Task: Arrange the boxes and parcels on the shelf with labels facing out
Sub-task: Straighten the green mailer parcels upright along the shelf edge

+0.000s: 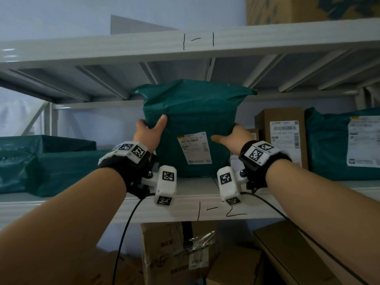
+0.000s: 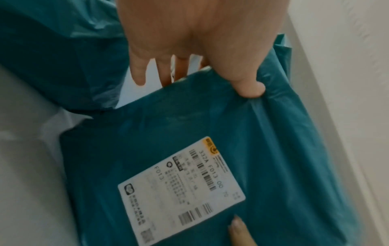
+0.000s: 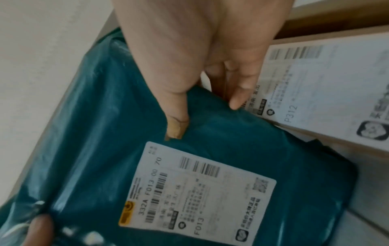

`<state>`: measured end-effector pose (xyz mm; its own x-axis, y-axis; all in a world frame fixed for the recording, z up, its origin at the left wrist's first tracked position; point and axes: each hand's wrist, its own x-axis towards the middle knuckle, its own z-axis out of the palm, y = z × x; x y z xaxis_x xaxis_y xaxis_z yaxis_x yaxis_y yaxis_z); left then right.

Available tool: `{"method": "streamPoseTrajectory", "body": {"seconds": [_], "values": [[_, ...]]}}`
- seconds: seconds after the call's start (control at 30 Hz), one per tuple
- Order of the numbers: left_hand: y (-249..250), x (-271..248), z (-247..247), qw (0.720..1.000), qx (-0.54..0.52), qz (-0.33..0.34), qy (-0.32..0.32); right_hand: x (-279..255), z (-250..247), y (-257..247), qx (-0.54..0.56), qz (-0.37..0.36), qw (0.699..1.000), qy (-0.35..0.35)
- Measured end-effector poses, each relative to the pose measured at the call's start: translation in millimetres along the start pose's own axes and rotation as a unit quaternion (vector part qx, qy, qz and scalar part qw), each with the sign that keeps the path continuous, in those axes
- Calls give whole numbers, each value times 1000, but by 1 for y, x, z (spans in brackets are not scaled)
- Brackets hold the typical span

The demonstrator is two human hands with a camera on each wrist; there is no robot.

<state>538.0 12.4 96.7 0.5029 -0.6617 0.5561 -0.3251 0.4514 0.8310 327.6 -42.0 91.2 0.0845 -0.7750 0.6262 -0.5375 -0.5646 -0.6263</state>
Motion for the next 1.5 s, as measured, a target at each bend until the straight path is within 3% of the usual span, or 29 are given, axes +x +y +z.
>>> {"method": "streamPoseTrajectory", "body": {"seconds": [0.17, 0.37, 0.57, 0.67, 0.83, 0.97, 1.13, 1.5], "values": [[25, 4, -4, 996, 34, 64, 47, 5, -3, -1, 95, 0, 994, 55], [36, 5, -16, 995, 39, 66, 67, 8, -10, -14, 129, -21, 982, 134], [49, 11, -23, 987, 48, 91, 126, 15, -13, -26, 129, -41, 974, 184], [49, 9, -21, 989, 52, 71, 121, 17, -10, -31, 115, -68, 975, 175], [27, 18, -22, 997, 67, -23, 22, 22, -8, -24, 66, -66, 985, 143], [23, 12, -21, 997, 71, -20, 23, 23, -5, -17, 95, -25, 988, 118], [18, 8, -24, 993, 95, -57, -30, 22, -4, -21, 70, -24, 993, 96], [-11, 17, -14, 991, 19, -135, -13, 17, -10, 7, -40, -26, 992, 121]]}}
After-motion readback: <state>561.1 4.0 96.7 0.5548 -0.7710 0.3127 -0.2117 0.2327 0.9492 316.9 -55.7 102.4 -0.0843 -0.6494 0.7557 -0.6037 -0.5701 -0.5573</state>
